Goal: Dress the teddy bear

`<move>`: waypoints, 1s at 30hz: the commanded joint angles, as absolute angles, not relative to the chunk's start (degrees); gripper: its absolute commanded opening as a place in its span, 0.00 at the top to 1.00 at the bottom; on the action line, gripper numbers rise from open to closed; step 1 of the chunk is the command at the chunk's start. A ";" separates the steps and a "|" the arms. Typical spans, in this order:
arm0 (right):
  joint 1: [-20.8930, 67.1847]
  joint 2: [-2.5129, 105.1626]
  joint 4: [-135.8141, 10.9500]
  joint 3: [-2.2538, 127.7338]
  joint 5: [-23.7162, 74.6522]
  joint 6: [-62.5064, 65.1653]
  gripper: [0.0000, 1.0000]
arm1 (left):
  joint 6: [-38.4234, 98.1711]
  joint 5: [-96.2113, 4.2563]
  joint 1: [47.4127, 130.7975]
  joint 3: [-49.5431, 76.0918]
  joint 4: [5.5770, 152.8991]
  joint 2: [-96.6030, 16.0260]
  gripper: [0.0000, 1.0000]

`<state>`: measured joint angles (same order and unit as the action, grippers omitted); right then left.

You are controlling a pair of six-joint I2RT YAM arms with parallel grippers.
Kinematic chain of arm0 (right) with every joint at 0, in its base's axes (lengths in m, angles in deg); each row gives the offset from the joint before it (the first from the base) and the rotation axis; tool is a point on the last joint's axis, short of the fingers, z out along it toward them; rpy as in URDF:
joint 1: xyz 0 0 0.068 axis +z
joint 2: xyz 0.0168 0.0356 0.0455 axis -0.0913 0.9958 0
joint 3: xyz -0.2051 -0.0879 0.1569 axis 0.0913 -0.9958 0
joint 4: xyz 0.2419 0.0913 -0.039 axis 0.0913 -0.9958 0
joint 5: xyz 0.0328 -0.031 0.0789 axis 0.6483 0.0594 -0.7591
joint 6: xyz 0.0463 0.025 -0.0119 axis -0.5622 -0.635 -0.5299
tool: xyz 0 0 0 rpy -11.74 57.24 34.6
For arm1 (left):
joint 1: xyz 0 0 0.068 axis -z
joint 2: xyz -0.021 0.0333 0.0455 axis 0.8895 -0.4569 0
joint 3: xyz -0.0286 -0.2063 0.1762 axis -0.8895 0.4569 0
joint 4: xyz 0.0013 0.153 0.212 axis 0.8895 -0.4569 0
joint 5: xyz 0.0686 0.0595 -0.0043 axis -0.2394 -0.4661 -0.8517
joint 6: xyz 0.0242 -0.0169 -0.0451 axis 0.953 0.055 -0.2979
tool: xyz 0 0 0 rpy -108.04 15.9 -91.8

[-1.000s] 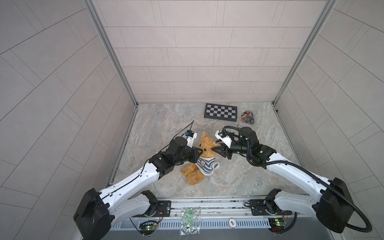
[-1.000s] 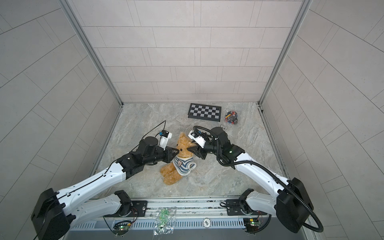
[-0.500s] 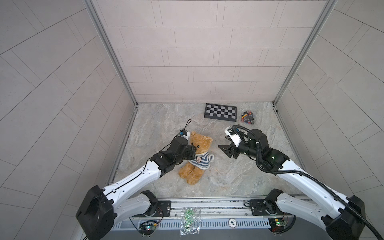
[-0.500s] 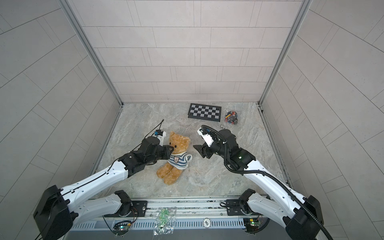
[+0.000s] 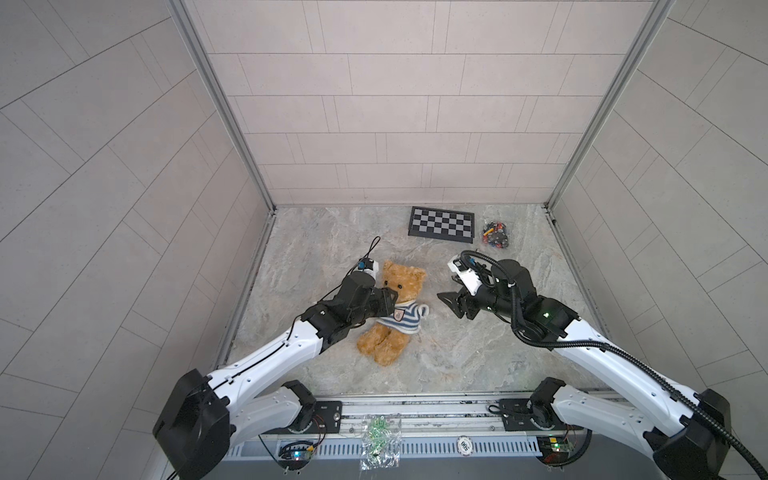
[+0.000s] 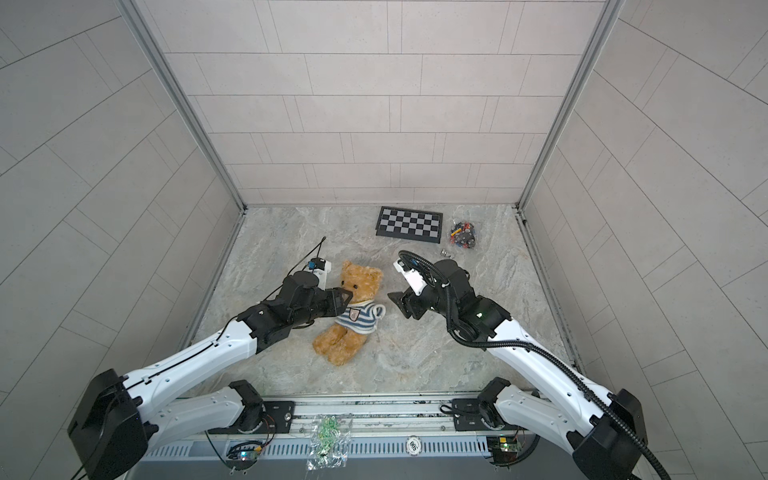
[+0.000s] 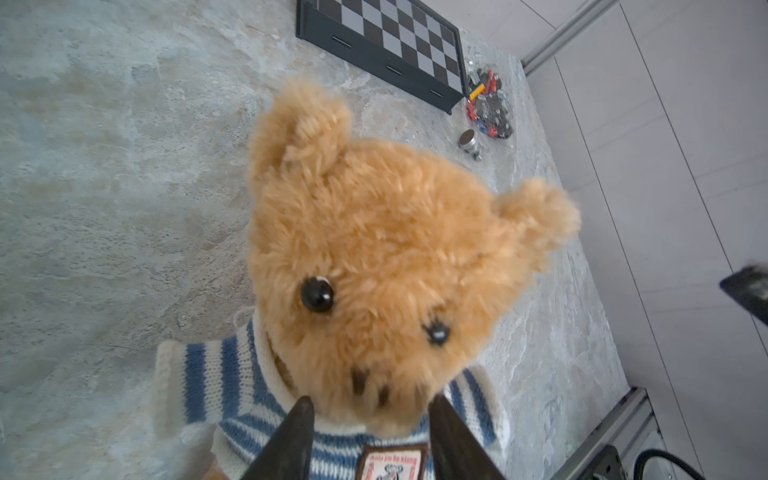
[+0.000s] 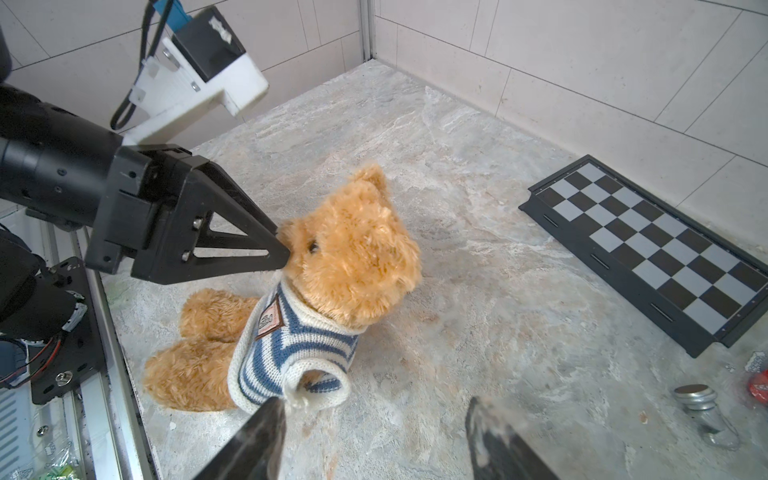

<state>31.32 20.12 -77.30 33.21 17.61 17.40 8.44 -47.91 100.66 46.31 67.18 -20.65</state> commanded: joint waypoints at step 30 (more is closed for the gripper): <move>48.28 44.73 -73.10 43.47 34.16 8.93 0.32 | 4.43 -28.49 85.46 65.62 81.32 -15.23 0.48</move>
